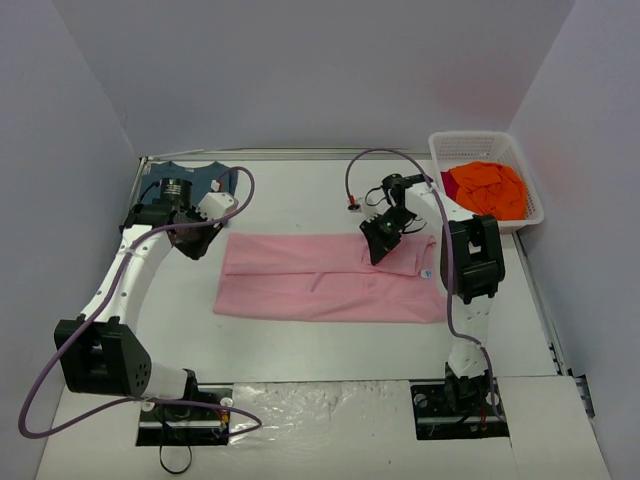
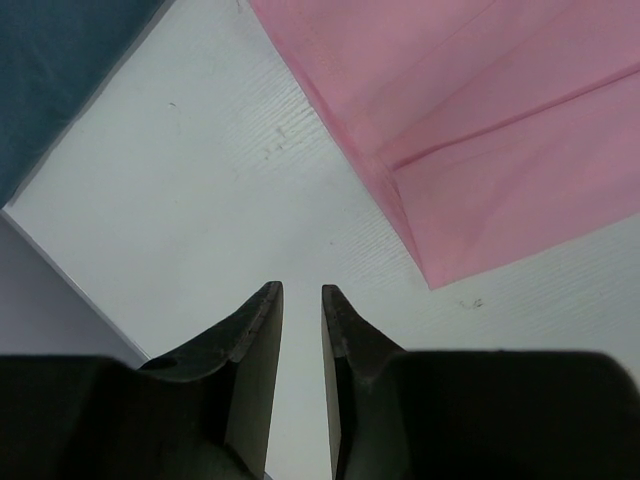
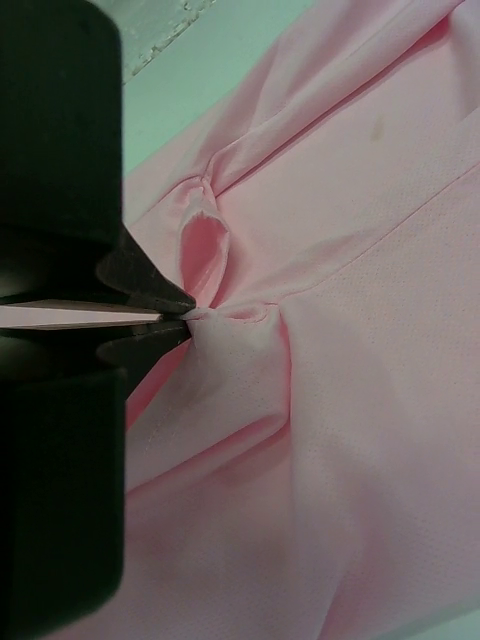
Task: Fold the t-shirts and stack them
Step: Fold the other side of the tshirt into a rectangle
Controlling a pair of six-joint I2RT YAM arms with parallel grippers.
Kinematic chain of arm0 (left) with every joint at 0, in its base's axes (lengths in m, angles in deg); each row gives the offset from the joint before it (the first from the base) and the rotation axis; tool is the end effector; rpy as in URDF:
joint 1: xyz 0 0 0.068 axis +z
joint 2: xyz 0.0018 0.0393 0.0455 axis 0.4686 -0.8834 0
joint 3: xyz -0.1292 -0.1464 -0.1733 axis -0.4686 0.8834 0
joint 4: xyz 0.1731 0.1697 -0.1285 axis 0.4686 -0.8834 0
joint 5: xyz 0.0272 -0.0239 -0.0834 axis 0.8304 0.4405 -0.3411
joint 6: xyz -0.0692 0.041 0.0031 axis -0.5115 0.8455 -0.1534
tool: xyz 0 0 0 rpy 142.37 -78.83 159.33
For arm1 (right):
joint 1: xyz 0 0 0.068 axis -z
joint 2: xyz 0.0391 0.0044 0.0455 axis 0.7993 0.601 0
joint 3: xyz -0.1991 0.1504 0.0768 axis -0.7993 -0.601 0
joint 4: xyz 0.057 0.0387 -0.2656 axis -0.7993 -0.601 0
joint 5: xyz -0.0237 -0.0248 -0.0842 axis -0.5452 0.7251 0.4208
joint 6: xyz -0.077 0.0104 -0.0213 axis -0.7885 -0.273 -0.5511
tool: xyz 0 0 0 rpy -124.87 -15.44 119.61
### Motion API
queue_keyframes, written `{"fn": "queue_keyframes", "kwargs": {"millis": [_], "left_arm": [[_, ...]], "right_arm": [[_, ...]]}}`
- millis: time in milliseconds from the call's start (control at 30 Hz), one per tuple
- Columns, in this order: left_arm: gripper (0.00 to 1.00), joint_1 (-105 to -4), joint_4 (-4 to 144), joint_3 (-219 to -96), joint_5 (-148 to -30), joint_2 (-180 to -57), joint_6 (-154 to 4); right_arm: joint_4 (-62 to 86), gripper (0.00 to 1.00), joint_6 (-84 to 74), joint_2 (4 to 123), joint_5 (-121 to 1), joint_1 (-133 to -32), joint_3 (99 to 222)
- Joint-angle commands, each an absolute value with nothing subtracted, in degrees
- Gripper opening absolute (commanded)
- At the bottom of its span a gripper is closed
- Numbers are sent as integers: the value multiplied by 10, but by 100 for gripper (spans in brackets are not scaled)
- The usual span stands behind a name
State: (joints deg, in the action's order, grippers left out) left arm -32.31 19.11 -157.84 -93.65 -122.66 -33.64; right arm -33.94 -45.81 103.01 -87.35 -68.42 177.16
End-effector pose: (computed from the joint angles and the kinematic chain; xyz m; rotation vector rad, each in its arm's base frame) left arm 0.3147 -0.0398 0.2727 0.8107 2.3744 -0.1126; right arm 0.4136 0.1549 0.1340 -1.2251 2.3882 0.7693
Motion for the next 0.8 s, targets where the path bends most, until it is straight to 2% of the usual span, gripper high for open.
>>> {"fn": "queue_keyframes", "kwargs": {"millis": [0,767], "left_arm": [[22,-318,192,-1577,-944,-1202,-345],[23,-318,193,-1578,-963,-1200,-347]], "right_arm": [[-362,0,-460,1021,-877,-692,1774],[-359,0,-451,957,-891,-719,1712]]}}
